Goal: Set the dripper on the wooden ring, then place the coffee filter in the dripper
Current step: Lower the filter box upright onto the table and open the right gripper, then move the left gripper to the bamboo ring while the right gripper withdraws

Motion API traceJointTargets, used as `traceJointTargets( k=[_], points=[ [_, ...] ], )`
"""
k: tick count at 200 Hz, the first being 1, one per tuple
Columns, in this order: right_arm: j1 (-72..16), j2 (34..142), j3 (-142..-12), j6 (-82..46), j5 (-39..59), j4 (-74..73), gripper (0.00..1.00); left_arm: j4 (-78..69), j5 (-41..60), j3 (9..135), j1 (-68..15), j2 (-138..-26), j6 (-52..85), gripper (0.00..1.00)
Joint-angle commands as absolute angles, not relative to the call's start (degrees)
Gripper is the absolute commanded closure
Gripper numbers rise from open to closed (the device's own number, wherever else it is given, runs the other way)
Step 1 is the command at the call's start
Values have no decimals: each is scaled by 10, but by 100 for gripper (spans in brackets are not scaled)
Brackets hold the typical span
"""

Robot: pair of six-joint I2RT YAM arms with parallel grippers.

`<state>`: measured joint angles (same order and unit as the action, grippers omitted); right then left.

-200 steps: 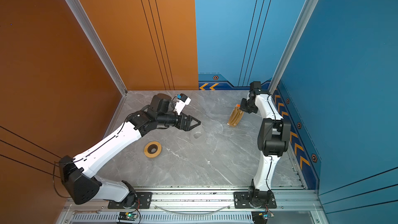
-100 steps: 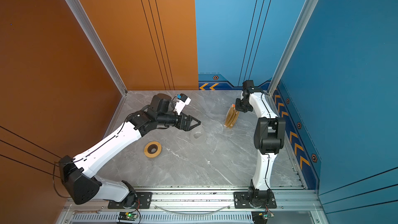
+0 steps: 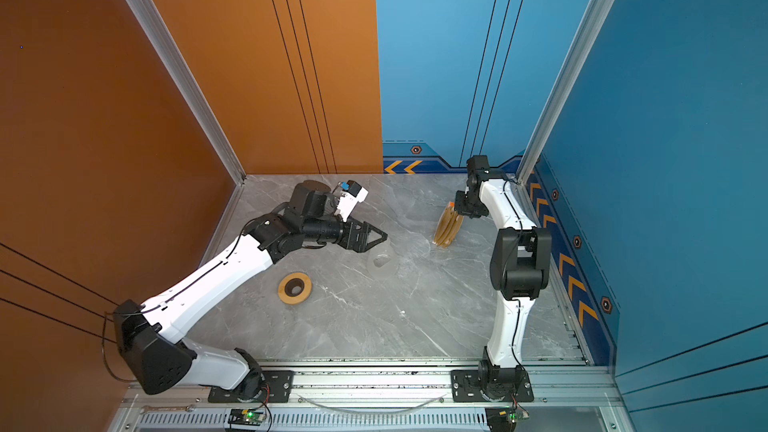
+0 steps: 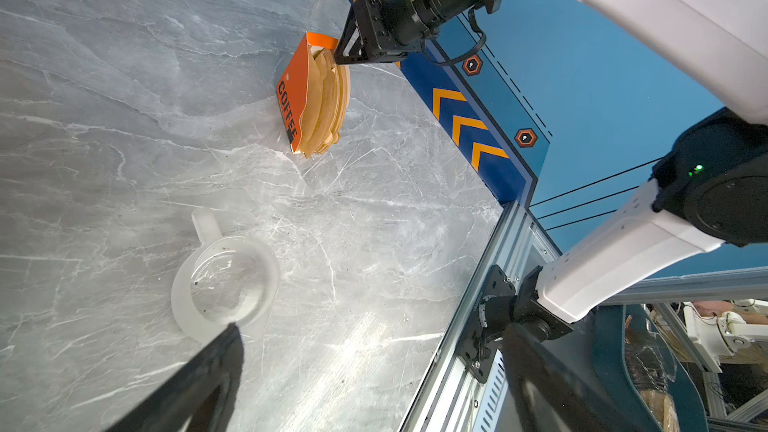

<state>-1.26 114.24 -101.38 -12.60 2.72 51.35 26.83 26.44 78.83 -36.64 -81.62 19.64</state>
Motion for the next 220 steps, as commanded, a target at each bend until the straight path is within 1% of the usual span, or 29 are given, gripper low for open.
traceJointTargets(
  k=[1,38,86,105,122,145,160,184,205,208,220],
  points=[
    [-22,1080,-982,-151,-6,495,70,277,274,801,-359,-809,205,2],
    [-46,989,-893,-171,-13,448,64,277,276,802,-349,-810,210,2],
    [-133,826,-732,-195,-31,350,58,282,274,805,-329,-812,217,2],
    [-177,749,-651,-202,-50,290,56,302,241,814,-332,-806,194,2],
    [-207,688,-606,-221,-57,273,55,334,184,822,-333,-806,163,2],
    [-252,616,-556,-242,-41,262,53,354,173,805,-322,-793,164,2],
    [-287,584,-519,-254,-24,238,52,370,158,796,-314,-784,167,2],
    [-352,548,-470,-277,-33,193,51,387,124,773,-296,-764,202,2],
    [-398,545,-449,-294,-44,166,51,387,131,736,-262,-741,247,2],
    [-417,546,-448,-296,-47,165,51,387,133,729,-255,-738,254,2],
    [-450,551,-445,-302,-58,161,51,392,135,703,-229,-726,284,2]
  ],
)
